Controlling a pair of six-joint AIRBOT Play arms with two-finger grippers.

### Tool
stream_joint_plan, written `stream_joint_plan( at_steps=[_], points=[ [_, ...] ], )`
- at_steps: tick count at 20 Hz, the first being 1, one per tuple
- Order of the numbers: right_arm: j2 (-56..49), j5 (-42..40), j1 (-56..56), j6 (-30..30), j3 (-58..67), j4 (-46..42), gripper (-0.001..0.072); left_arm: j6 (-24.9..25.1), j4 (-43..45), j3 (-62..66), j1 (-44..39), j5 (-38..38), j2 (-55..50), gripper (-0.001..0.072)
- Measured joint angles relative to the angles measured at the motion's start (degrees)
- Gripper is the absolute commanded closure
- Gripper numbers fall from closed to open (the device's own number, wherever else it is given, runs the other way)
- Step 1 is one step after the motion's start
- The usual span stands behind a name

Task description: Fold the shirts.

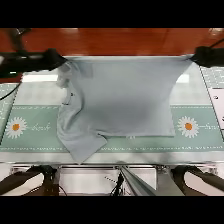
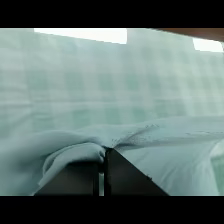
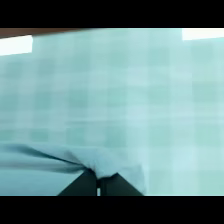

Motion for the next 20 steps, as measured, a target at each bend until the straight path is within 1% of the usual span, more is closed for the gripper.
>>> stream_joint_plan(
  at_steps=[2, 3, 4, 5, 6, 7, 8, 10, 12, 13, 15, 17, 20],
  points=[
    [-9.0, -1.9, 0.0, -0.1, 4.0, 3.9, 0.068, 0.2, -2.5, 2.3, -1.6, 4.6, -6.9, 0.0684],
    [-13.2, -2.3, 0.0, 0.0, 6.2, 6.1, 0.0678, 0.2, -3.7, 3.5, -2.2, 5.6, -10.2, 0.0683],
    [-16.8, -2.9, -0.1, 0.6, 8.3, 8.6, 0.0571, 0.3, -5.2, 4.5, -2.5, 6.7, -12.8, 0.0676],
    [-19.7, -3.0, -0.1, 1.9, 9.9, 10.4, 0.0289, 0.3, -6.7, 5.4, -2.8, 7.1, -15.1, 0.0565],
    [-22.4, -2.8, -0.4, 3.8, 11.3, 11.7, 0.007, 0.3, -7.8, 6.0, -2.9, 7.2, -16.6, 0.0279],
    [-24.2, -2.5, -0.7, 5.4, 12.3, 12.8, 0.0083, 0.3, -8.8, 6.5, -2.8, 6.7, -17.7, 0.0009],
    [-25.5, -1.8, -1.3, 6.5, 13.1, 14.0, 0.0083, 0.3, -9.2, 6.8, -2.4, 5.7, -18.4, 0.0004],
    [-26.6, 1.4, -3.1, 7.3, 14.0, 15.5, 0.0086, 0.3, -8.2, 7.5, -0.1, -0.3, -19.2, 0.0004],
    [-25.9, 6.9, -5.8, 5.3, 14.5, 14.5, 0.0092, 0.3, -4.7, 7.7, 4.2, -10.5, -19.4, 0.0004],
    [-25.1, 10.3, -7.2, 4.2, 14.5, 12.7, 0.0092, 0.4, -2.9, 7.3, 6.9, -16.5, -19.1, 0.0004],
    [-21.9, 16.4, -10.2, 2.4, 12.2, 7.1, 0.0092, 0.9, 0.1, 3.7, 12.4, -25.8, -16.8, 0.0004],
    [-16.6, 17.9, -13.6, 1.3, 5.5, 3.7, 0.0092, 2.4, 1.7, -3.5, 18.2, -29.7, -12.1, 0.0004],
    [-6.0, 14.8, -17.6, 0.0, -10.8, 4.0, 0.0092, 6.9, 3.3, -17.3, 27.6, -31.0, -4.3, 0.0005]
  ],
)
